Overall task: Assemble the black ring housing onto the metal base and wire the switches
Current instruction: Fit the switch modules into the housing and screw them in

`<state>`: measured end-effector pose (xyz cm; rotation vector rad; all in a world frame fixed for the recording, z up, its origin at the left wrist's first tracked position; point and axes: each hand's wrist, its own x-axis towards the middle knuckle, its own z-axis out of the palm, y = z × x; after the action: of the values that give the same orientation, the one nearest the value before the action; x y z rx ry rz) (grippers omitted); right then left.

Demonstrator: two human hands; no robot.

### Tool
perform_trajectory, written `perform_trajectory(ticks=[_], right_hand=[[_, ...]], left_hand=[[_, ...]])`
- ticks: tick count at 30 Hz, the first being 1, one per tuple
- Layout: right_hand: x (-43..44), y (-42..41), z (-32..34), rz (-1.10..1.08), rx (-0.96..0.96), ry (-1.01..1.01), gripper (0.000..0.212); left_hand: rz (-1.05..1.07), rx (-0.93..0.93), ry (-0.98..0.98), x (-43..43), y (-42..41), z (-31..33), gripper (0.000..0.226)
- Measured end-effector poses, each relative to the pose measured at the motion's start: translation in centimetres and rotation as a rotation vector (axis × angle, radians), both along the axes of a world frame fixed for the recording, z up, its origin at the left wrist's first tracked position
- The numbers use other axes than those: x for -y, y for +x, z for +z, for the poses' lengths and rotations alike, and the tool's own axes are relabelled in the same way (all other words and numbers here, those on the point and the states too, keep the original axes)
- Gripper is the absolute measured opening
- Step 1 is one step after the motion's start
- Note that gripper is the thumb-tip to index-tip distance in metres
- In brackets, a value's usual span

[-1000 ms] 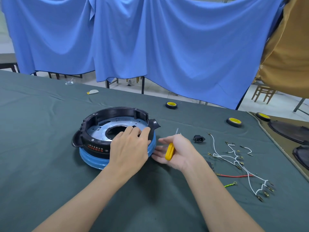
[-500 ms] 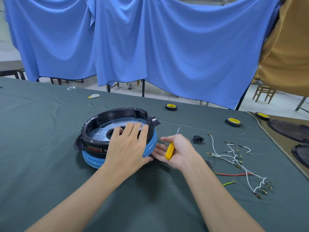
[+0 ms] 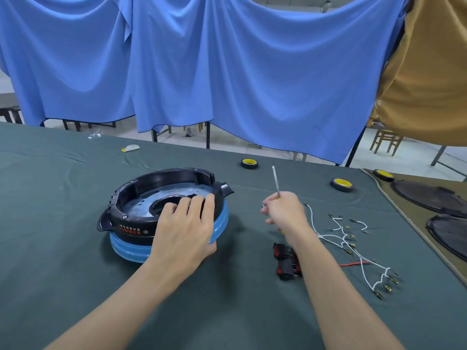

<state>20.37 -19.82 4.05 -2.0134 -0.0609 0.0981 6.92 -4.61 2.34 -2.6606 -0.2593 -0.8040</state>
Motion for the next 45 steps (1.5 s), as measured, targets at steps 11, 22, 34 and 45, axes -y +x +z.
perform_trajectory(ticks=[11, 22, 34, 45], right_hand=[[-0.9, 3.7, -3.6, -0.030, 0.254, -0.744, 0.019], [-1.7, 3.0, -2.8, -0.025, 0.226, -0.644, 0.005], [-2.0, -1.5, 4.5, 0.056, 0.331, 0.003, 0.013], [-3.3, -5.0, 9.6, 0.147, 0.435, 0.051, 0.013]], left_hand=[[-0.019, 0.009, 0.003, 0.2, 0.7, -0.1, 0.080], [-0.095, 0.245, -0.089, -0.9, 1.1, 0.9, 0.077], [-0.044, 0.501, -0.659, -0.1, -0.8, 7.1, 0.084], [-0.239, 0.753, -1.719, -5.6, -3.4, 10.8, 0.041]])
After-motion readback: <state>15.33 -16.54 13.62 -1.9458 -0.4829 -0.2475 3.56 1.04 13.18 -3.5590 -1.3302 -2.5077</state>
